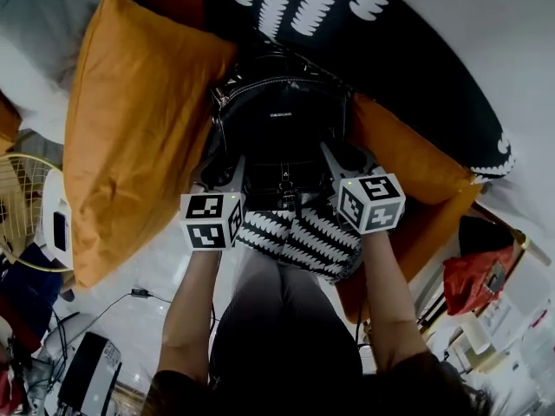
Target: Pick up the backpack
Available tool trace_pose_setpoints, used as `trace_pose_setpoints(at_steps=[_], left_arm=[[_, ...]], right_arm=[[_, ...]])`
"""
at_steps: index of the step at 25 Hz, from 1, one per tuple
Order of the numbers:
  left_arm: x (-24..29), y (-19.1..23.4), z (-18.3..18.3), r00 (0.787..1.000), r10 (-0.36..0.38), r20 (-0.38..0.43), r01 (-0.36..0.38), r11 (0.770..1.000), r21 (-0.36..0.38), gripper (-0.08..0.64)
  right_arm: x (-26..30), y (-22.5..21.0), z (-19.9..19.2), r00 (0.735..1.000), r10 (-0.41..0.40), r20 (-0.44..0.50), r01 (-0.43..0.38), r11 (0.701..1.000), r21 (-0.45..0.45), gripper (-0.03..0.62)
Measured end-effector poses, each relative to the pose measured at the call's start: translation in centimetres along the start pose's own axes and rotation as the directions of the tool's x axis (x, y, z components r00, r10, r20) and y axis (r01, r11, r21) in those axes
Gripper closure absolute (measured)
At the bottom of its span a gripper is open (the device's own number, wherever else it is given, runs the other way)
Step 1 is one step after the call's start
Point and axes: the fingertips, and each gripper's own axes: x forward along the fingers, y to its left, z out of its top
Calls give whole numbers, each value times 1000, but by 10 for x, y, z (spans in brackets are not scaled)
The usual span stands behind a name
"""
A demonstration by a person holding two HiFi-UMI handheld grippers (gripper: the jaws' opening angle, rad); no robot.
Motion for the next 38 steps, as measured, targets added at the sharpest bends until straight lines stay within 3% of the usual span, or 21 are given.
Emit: trace_pose_setpoints(at_steps=[19, 38], left_arm=[[-70, -35, -1, 998, -9, 60, 7, 1000, 25, 494], [-194, -70, 24, 990, -23, 142, 10, 996, 92, 505]], right_arm=[[-76, 37, -2, 997, -54, 52, 54, 999, 9, 545], [-179, 103, 27, 992, -30, 124, 31, 1000, -6, 548]])
